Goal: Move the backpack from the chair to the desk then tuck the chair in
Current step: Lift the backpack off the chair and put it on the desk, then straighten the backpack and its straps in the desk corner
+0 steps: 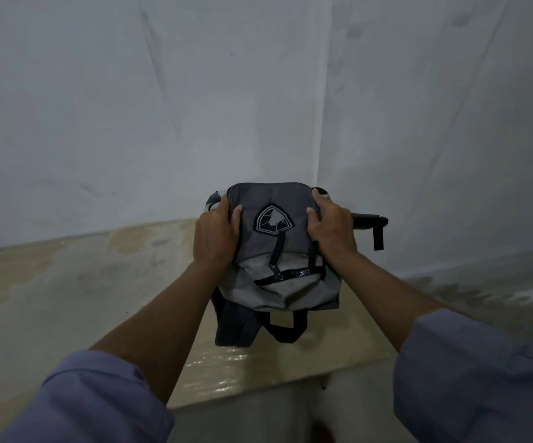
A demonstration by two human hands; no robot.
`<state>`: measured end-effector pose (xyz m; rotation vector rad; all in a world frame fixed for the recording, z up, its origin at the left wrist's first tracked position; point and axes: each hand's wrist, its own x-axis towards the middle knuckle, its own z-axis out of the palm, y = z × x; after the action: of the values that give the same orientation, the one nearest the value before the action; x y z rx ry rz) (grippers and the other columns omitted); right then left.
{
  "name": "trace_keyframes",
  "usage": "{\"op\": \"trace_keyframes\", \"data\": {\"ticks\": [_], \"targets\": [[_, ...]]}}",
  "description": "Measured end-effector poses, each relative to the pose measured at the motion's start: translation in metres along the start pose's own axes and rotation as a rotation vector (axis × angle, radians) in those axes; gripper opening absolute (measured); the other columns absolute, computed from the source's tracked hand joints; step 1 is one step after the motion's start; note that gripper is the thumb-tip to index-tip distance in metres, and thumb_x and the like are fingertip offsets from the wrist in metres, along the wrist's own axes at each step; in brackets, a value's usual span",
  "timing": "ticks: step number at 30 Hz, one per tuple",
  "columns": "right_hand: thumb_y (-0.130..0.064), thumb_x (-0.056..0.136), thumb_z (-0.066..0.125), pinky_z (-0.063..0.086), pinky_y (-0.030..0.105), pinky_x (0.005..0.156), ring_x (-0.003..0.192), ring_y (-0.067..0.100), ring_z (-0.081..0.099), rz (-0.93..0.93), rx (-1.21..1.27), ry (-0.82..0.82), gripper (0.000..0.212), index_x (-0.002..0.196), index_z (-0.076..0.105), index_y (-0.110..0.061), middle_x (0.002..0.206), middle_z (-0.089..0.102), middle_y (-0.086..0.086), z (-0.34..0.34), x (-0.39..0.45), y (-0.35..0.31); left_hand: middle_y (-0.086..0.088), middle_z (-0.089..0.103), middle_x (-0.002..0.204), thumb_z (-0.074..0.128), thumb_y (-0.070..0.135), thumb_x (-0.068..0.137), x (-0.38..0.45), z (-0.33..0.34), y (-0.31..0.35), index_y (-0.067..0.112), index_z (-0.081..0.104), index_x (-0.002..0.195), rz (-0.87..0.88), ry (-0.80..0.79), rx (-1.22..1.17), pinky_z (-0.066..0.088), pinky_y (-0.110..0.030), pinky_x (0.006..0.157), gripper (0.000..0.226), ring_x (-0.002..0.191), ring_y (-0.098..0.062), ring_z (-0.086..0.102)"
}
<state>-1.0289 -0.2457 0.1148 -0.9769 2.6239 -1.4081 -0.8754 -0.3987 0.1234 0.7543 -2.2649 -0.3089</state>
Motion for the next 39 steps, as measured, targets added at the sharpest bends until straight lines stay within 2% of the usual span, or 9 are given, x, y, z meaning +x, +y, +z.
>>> {"op": "trace_keyframes", "data": {"ticks": [6,12,18,22,25,28,33,36,39], "targets": [[-0.011,0.1,0.058,0.052,0.039,0.102,0.115,0.037,0.065,-0.026,0.047,-0.033,0.046,0.144,0.052,-0.004,0.128,0.067,0.024,0.038,0.075,0.049,-0.024,0.068,0.079,0.053,0.025,0.103,0.043,0.073,-0.017,-0.002,0.057,0.134,-0.079,-0.029,0.016,0.039,-0.035,0.056,0.04,0.068,-0.04,0.065],[-0.002,0.097,0.061,0.048,0.025,0.091,0.105,0.035,0.069,-0.097,0.116,0.004,0.046,0.142,0.053,0.001,0.117,0.072,0.023,0.07,0.113,0.086,-0.019,0.069,0.074,0.054,0.026,0.103,0.068,0.126,-0.037,0.004,0.06,0.133,-0.123,-0.022,-0.007,0.036,-0.029,0.055,0.038,0.062,-0.035,0.065],[-0.003,0.098,0.06,0.048,0.029,0.098,0.117,0.036,0.066,-0.037,0.093,-0.031,0.048,0.145,0.05,-0.002,0.132,0.065,0.023,0.103,0.118,0.128,-0.014,0.068,0.074,0.055,0.026,0.103,0.064,0.174,-0.061,0.009,0.059,0.137,-0.16,-0.087,-0.017,0.034,-0.028,0.055,0.039,0.06,-0.024,0.059],[-0.006,0.1,0.057,0.051,0.04,0.103,0.121,0.038,0.061,0.029,0.05,-0.091,0.048,0.148,0.048,-0.005,0.134,0.063,0.022,0.119,0.112,0.145,-0.017,0.069,0.077,0.056,0.026,0.102,0.056,0.189,-0.076,0.008,0.059,0.136,-0.192,-0.175,-0.025,0.035,-0.027,0.056,0.038,0.064,-0.03,0.064],[-0.013,0.102,0.054,0.042,0.02,0.096,0.122,0.03,0.059,0.144,0.045,-0.156,0.049,0.15,0.046,-0.016,0.139,0.061,0.015,0.125,0.1,0.155,-0.015,0.069,0.073,0.057,0.026,0.101,0.041,0.198,-0.08,0.01,0.056,0.139,-0.187,-0.246,0.004,0.034,-0.026,0.053,0.041,0.059,-0.029,0.063],[-0.015,0.103,0.051,0.041,0.022,0.092,0.117,0.028,0.059,0.242,0.04,-0.216,0.048,0.149,0.045,-0.028,0.136,0.06,0.011,0.129,0.082,0.162,-0.015,0.07,0.077,0.056,0.03,0.1,0.015,0.202,-0.083,0.015,0.055,0.141,-0.276,-0.399,0.031,0.048,-0.034,0.055,0.043,0.067,-0.034,0.066],[-0.014,0.103,0.044,0.055,0.044,0.089,0.103,0.035,0.062,0.303,-0.027,-0.268,0.046,0.148,0.038,-0.027,0.124,0.061,0.017,0.129,0.071,0.158,-0.011,0.07,0.098,0.065,0.042,0.091,0.005,0.197,-0.087,0.023,0.06,0.129,-0.401,-0.541,0.147,0.054,-0.039,0.065,0.044,0.088,-0.036,0.068],[-0.012,0.099,0.048,0.054,0.048,0.091,0.117,0.039,0.057,0.283,-0.132,-0.203,0.045,0.143,0.042,-0.021,0.15,0.041,0.014,0.125,0.074,0.148,-0.013,0.049,0.138,0.071,0.049,0.083,0.015,0.193,-0.081,0.017,0.05,0.126,-0.447,-0.479,0.137,0.057,-0.047,0.078,0.057,0.113,-0.04,0.06],[-0.017,0.096,0.054,0.052,0.05,0.096,0.132,0.039,0.049,0.337,-0.221,-0.16,0.049,0.143,0.043,-0.022,0.166,0.015,0.011,0.119,0.081,0.138,-0.017,0.039,0.145,0.068,0.055,0.082,0.036,0.19,-0.075,0.013,0.045,0.127,-0.36,-0.396,0.18,0.052,-0.053,0.093,0.066,0.13,-0.039,0.046]]}}
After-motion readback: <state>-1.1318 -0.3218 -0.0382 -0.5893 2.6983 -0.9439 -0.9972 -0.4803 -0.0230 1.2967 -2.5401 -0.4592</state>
